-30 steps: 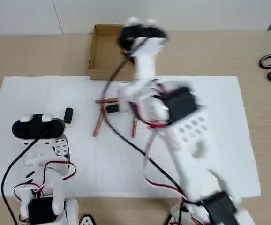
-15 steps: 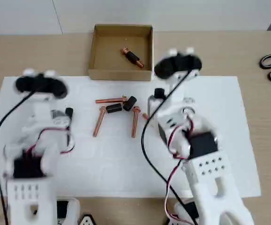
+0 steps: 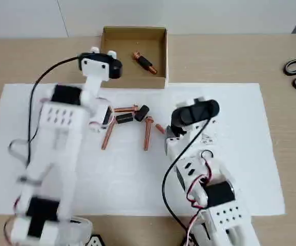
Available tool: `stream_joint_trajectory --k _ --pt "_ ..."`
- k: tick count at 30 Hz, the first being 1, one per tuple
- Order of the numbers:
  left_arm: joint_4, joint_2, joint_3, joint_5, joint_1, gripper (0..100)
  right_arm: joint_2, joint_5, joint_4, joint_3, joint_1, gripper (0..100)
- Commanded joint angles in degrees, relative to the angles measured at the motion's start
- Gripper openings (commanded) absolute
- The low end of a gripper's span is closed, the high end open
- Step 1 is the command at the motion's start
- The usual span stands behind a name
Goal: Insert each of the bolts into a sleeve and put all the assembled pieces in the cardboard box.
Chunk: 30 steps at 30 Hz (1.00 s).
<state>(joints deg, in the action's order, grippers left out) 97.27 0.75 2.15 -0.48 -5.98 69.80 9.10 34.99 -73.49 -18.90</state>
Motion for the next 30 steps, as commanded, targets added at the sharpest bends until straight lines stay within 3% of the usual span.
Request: stream_joint_trajectory --k 1,5,30 --pt "2.9 9.76 8.92 1.14 -0.35 8 5.14 -0.53 -1.36 -0.7 3.82 0.4" --pt "2.81 14.68 14.2 3.34 -0.53 11 8.66 -0.53 -1.36 -3.87 6.99 0.4" --pt "2.99 42.9 36.18 3.52 -0.26 11 14.9 -0.53 -1.01 -10.11 6.99 0.4"
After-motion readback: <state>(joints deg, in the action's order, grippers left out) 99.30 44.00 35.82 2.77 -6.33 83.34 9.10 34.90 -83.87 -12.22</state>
